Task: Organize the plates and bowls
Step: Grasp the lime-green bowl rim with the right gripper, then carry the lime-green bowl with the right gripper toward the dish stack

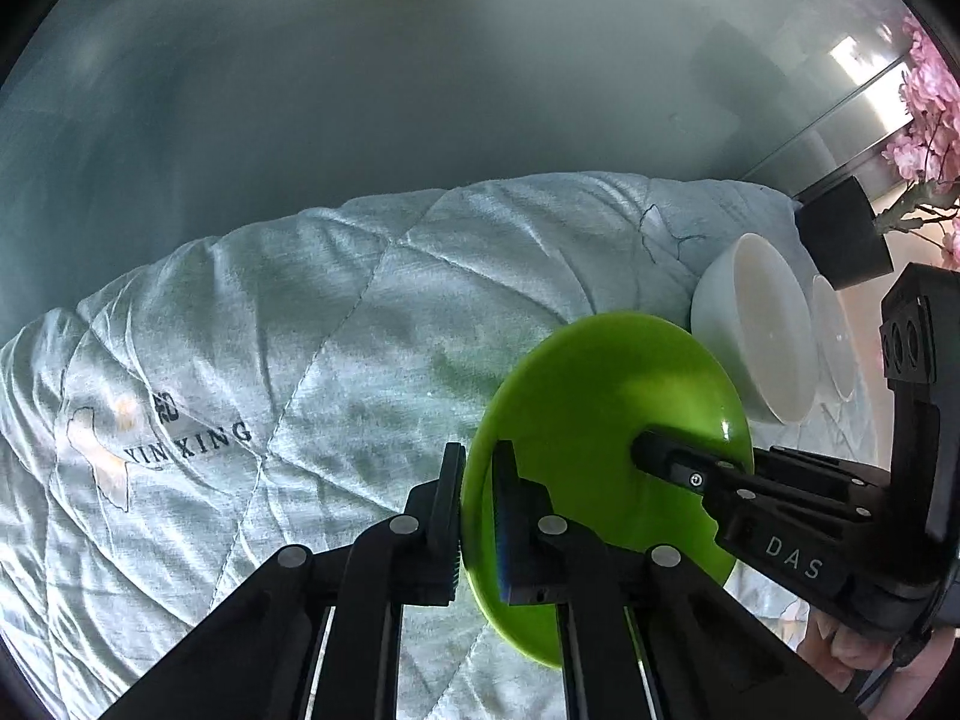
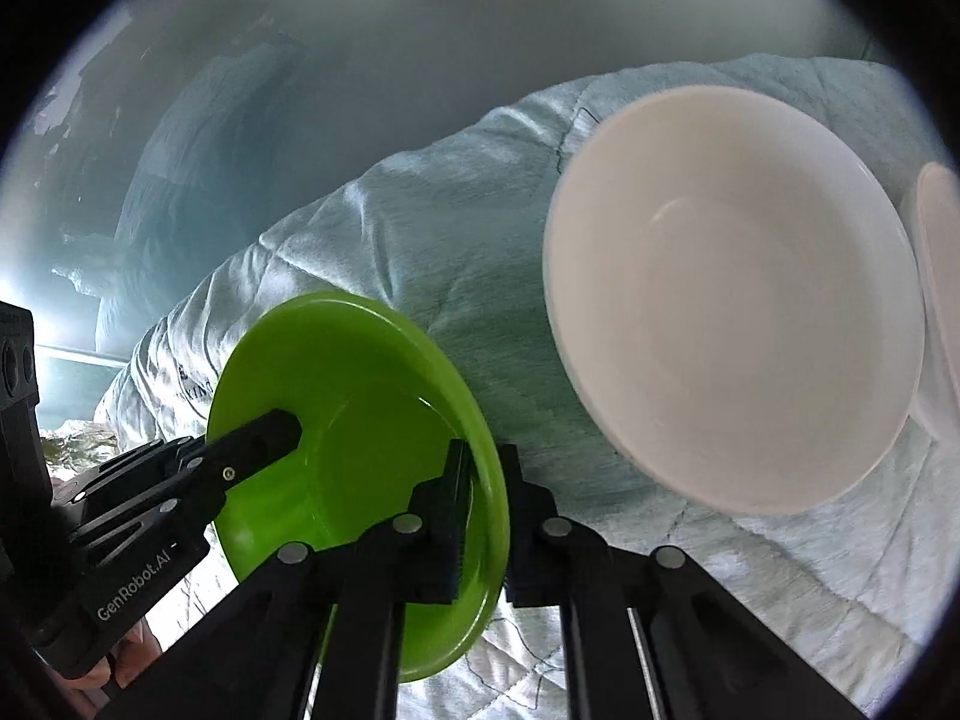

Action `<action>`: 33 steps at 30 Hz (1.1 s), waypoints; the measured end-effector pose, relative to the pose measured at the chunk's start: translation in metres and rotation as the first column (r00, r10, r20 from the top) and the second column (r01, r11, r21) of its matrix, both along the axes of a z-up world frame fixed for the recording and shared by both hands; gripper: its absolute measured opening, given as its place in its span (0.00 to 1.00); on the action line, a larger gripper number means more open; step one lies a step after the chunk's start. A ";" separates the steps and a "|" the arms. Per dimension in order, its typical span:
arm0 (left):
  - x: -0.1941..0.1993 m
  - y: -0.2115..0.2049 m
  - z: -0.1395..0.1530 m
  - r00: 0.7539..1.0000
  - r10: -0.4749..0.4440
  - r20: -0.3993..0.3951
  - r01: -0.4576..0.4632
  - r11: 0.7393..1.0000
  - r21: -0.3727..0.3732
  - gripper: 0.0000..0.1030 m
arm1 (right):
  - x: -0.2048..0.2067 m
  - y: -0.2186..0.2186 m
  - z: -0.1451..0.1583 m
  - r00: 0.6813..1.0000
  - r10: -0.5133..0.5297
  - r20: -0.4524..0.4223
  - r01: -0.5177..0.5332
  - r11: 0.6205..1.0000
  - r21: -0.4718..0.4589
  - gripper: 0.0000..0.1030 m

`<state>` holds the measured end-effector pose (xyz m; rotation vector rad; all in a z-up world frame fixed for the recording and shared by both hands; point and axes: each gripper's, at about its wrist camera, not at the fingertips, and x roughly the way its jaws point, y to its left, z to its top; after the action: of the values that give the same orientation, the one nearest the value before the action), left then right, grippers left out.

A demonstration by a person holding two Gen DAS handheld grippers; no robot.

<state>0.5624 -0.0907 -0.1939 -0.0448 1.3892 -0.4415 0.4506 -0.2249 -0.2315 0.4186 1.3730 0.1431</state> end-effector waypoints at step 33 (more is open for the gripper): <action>-0.246 -0.059 0.327 0.944 0.034 0.329 -0.011 0.998 -0.070 0.03 | -0.217 -0.052 0.269 0.879 0.100 0.465 -0.054 0.992 -0.112 0.05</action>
<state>0.3162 -0.1499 0.1332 -0.0392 1.0426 -0.4539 0.2338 -0.2767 0.0376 0.2265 0.9094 0.2280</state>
